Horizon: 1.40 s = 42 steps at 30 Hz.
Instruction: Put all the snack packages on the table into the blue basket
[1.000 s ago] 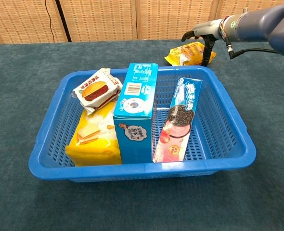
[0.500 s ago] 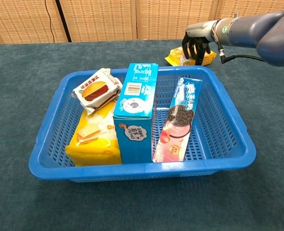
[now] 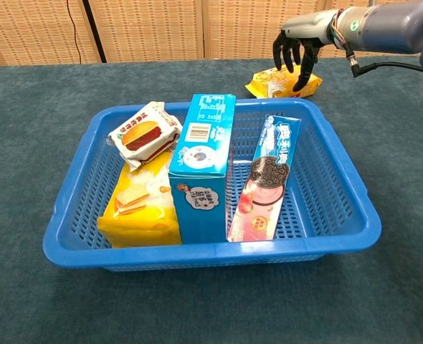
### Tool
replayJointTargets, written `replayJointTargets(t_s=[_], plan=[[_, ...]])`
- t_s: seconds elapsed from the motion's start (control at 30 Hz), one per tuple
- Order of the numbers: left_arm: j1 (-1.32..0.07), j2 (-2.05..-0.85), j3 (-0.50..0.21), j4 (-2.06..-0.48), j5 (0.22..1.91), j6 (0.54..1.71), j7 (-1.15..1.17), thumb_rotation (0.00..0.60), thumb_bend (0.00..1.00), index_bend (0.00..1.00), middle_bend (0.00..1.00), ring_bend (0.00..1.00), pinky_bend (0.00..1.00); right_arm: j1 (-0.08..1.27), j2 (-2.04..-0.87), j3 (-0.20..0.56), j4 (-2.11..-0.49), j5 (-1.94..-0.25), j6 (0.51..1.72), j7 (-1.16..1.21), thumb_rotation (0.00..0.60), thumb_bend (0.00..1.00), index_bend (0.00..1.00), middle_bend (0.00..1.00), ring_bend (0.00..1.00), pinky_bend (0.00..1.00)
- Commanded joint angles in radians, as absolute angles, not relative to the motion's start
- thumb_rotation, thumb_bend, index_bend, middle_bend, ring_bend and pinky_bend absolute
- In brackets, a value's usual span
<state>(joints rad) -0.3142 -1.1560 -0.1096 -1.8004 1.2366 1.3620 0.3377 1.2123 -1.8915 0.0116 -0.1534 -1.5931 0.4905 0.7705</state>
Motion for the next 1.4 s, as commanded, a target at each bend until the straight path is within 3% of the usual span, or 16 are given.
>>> replayJointTargets(t_s=[0.03, 0.2, 0.47, 0.6, 0.73, 0.83, 0.97, 1.07, 1.17, 1.23, 1.3, 1.4], plan=[[-0.314, -1.156, -0.110, -1.800, 1.236, 1.360, 0.339, 0.600, 0.00, 0.00, 0.00, 0.00, 0.00, 1.224, -1.876, 0.004, -0.170, -1.592, 0.434, 0.838, 0.600, 0.09, 0.01, 0.01, 0.00, 0.14], [-0.312, -1.156, -0.110, -1.799, 1.236, 1.357, 0.339, 0.600, 0.00, 0.00, 0.00, 0.00, 0.00, 1.233, -1.889, -0.017, -0.178, -1.603, 0.384, 0.886, 0.600, 0.10, 0.00, 0.00, 0.00, 0.04], [-0.309, -1.153, -0.112, -1.793, 1.233, 1.353, 0.331, 0.600, 0.00, 0.00, 0.00, 0.00, 0.00, 1.253, -1.914, -0.044, -0.205, -1.614, 0.288, 0.982, 0.600, 0.30, 0.04, 0.01, 0.00, 0.00], [-0.310, -1.151, -0.114, -1.790, 1.230, 1.342, 0.322, 0.600, 0.00, 0.00, 0.00, 0.00, 0.00, 1.252, -1.894, -0.069, -0.229, -1.633, 0.316, 1.048, 0.600, 0.42, 0.30, 0.24, 0.05, 0.14], [-0.310, -1.146, -0.113, -1.791, 1.238, 1.337, 0.312, 0.600, 0.00, 0.00, 0.00, 0.00, 0.00, 1.254, -1.857, -0.113, -0.252, -1.676, 0.385, 1.116, 0.600, 0.53, 0.54, 0.51, 0.39, 0.46], [-0.310, -1.144, -0.111, -1.793, 1.240, 1.332, 0.309, 0.600, 0.00, 0.00, 0.00, 0.00, 0.00, 1.255, -1.833, -0.145, -0.258, -1.706, 0.437, 1.146, 0.600, 0.58, 0.67, 0.65, 0.55, 0.61], [-0.312, -1.143, -0.110, -1.794, 1.243, 1.325, 0.307, 0.600, 0.00, 0.00, 0.00, 0.00, 0.00, 1.250, -1.817, -0.164, -0.252, -1.726, 0.506, 1.158, 0.600, 0.60, 0.70, 0.72, 0.63, 0.66], [-0.313, -1.142, -0.110, -1.794, 1.245, 1.322, 0.305, 0.600, 0.00, 0.00, 0.00, 0.00, 0.00, 1.239, -1.815, -0.165, -0.232, -1.730, 0.565, 1.136, 0.600, 0.60, 0.61, 0.66, 0.59, 0.64], [-0.313, -1.142, -0.110, -1.793, 1.245, 1.319, 0.301, 0.600, 0.00, 0.00, 0.00, 0.00, 0.00, 1.219, -1.824, -0.168, -0.192, -1.732, 0.605, 1.064, 0.600, 0.59, 0.30, 0.36, 0.38, 0.49], [-0.313, -1.141, -0.112, -1.792, 1.244, 1.317, 0.297, 0.600, 0.00, 0.00, 0.00, 0.00, 0.00, 1.217, -1.815, -0.176, -0.202, -1.737, 0.598, 1.054, 0.600, 0.58, 0.09, 0.12, 0.14, 0.30], [-0.314, -1.140, -0.112, -1.791, 1.243, 1.315, 0.295, 0.600, 0.00, 0.00, 0.00, 0.00, 0.00, 1.221, -1.804, -0.188, -0.214, -1.747, 0.585, 1.054, 0.600, 0.53, 0.01, 0.01, 0.02, 0.16], [-0.315, -1.140, -0.112, -1.788, 1.245, 1.310, 0.293, 0.600, 0.00, 0.00, 0.00, 0.00, 0.00, 1.230, -1.788, -0.222, -0.220, -1.775, 0.560, 1.022, 0.600, 0.36, 0.00, 0.00, 0.00, 0.04]])
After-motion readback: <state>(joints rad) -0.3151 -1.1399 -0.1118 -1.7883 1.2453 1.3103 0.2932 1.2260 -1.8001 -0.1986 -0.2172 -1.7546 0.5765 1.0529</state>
